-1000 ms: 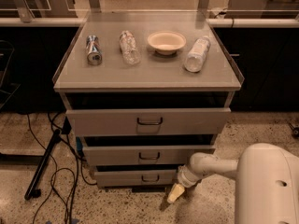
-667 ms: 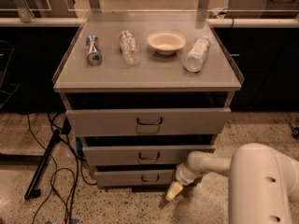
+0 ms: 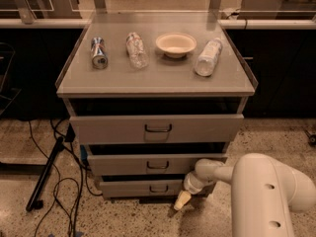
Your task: Open bottom drawer
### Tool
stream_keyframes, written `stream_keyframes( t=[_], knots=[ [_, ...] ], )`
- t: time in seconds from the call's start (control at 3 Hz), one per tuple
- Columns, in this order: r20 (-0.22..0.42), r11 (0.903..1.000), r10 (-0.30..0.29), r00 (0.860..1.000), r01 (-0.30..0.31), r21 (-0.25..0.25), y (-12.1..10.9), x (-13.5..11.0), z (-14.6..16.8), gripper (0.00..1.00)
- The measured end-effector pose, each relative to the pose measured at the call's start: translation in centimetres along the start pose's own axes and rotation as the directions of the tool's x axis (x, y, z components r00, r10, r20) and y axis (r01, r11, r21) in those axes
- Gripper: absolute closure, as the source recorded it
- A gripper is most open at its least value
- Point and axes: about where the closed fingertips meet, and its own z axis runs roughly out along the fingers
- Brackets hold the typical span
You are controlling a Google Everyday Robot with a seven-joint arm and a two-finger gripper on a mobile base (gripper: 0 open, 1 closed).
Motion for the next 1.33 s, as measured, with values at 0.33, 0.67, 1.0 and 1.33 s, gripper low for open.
stream_keyframes(
  t=[0.33, 0.67, 1.0, 1.33],
  knots=[
    [-0.023, 0.9999, -0.004, 1.0, 0.003, -0.014, -0.2, 0.4, 1.5, 0.0],
    [-0.078, 0.9981, -0.025, 0.997, 0.02, -0.058, 0.3, 1.1, 2.8, 0.0],
    [-0.078, 0.9981, -0.025, 0.997, 0.02, -0.058, 0.3, 1.0, 2.8, 0.0],
    [-0.1, 0.9957, -0.044, 0.994, 0.036, -0.085, 2.2, 1.9, 0.7, 0.0]
  ],
)
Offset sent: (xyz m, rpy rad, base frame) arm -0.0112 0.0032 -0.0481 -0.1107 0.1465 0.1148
